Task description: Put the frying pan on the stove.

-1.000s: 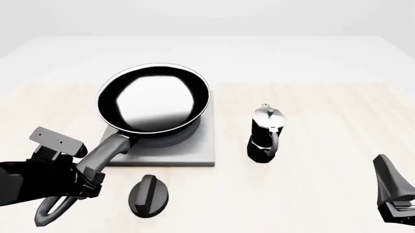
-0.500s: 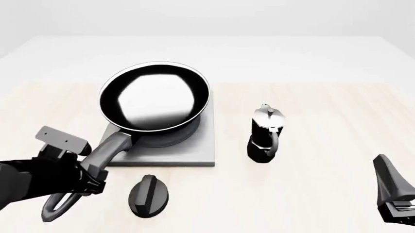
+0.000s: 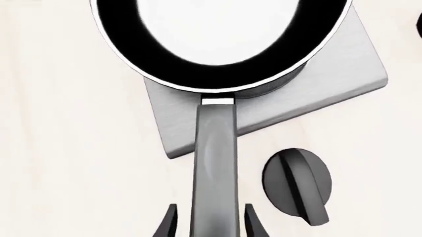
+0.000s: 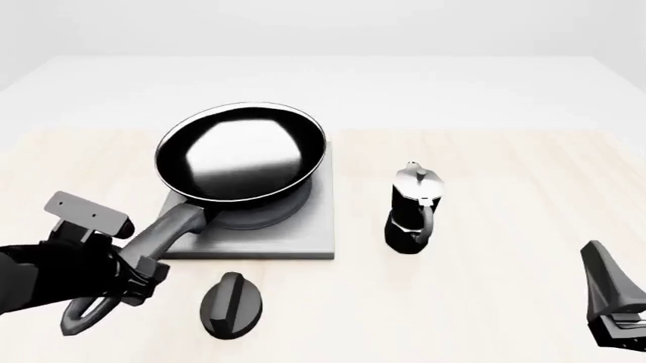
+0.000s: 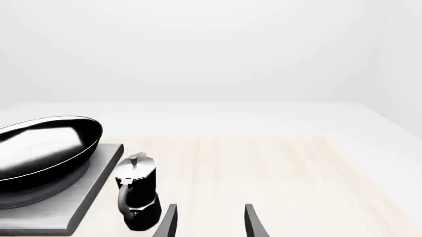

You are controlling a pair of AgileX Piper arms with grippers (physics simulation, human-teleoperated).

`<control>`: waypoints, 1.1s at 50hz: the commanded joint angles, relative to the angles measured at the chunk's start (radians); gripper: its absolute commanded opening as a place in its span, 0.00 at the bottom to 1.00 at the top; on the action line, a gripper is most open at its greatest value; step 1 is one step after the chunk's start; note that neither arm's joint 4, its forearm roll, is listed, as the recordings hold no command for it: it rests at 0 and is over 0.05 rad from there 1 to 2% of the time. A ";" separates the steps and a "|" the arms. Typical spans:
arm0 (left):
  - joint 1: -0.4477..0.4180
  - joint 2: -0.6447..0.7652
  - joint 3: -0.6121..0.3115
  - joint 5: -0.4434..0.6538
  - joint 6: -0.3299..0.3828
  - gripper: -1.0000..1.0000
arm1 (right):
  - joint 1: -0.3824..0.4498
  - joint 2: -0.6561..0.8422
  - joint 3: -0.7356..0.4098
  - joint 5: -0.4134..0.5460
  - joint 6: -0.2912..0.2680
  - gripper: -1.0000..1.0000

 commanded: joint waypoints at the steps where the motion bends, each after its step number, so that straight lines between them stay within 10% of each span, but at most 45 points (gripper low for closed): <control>1: 0.011 -0.050 -0.017 0.047 0.016 1.00 | 0.000 0.000 0.000 0.000 0.000 1.00; 55: -0.070 -0.485 -0.344 0.549 0.110 1.00 | 0.000 0.000 0.000 0.000 0.000 1.00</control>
